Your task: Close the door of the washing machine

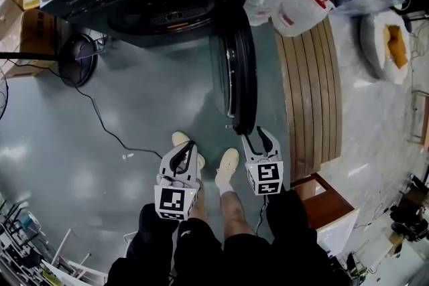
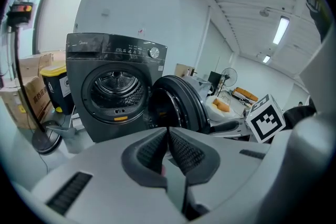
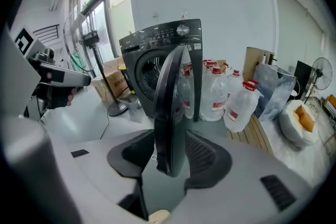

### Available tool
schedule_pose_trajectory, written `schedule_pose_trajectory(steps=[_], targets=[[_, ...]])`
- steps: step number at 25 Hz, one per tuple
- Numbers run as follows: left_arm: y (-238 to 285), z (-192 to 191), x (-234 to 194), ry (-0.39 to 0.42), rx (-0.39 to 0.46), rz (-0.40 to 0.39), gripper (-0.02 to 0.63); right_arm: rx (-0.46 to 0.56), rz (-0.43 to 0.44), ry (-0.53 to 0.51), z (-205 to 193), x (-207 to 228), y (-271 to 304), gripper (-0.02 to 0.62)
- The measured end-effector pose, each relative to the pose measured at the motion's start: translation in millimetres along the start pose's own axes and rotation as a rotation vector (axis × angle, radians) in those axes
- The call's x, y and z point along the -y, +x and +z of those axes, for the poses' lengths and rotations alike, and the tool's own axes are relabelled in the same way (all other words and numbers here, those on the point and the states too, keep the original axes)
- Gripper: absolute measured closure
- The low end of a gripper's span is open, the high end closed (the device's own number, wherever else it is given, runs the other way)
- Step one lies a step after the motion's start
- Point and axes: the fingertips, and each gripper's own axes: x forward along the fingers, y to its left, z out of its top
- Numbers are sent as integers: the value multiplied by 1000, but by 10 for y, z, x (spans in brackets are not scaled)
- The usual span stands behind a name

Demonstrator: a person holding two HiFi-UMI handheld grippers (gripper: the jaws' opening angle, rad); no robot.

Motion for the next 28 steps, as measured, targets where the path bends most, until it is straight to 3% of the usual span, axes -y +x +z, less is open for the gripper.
schedule_pose_trajectory(steps=[7, 20, 28], targets=[[14, -95, -135, -20, -10, 16, 575, -32, -21, 19, -28, 15, 116, 509], [-179, -197, -467, -39, -8, 57, 575, -34, -23, 55, 56, -460, 264, 505], [-344, -240, -773, -69, -3, 96, 575, -42, 37, 39, 176, -875, 440, 489]])
